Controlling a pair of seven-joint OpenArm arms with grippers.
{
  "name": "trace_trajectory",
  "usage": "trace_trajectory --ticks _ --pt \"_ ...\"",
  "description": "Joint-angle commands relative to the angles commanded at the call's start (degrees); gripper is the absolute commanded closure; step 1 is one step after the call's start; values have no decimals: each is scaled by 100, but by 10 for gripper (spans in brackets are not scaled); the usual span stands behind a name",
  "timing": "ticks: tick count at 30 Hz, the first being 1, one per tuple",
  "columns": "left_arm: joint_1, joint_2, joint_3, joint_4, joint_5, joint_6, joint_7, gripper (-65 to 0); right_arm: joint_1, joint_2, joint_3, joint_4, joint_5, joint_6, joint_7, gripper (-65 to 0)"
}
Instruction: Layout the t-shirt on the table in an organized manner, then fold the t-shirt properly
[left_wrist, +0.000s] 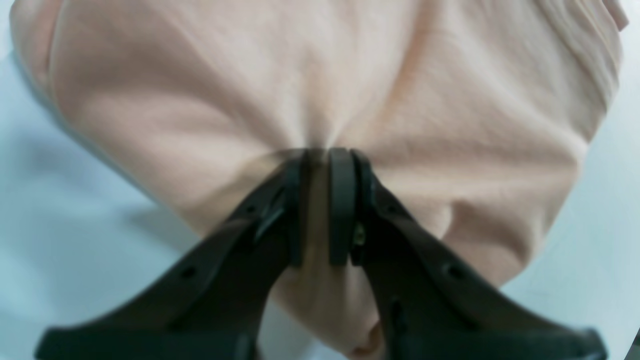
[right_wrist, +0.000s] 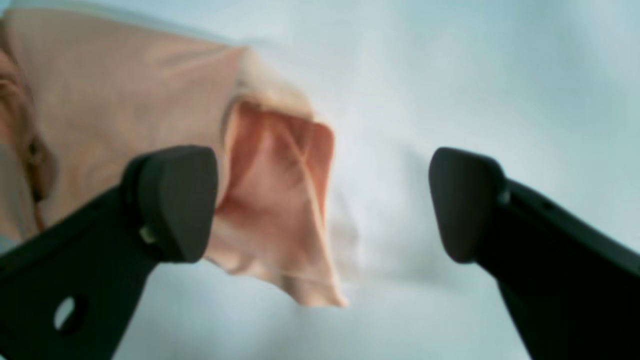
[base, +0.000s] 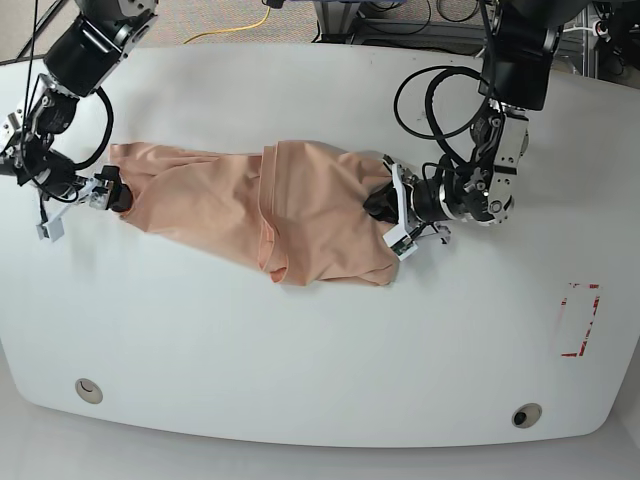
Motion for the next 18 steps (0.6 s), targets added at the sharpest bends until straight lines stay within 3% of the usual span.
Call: trace_trajectory --ticks 15,18 --pt "0 26 9 -9 0 0 0 -60 -176 -413 -26 -334 193 0 18 -650" --pt "0 26 9 18 0 0 9 -60 -176 -431 -281 -334 193 0 35 -650"
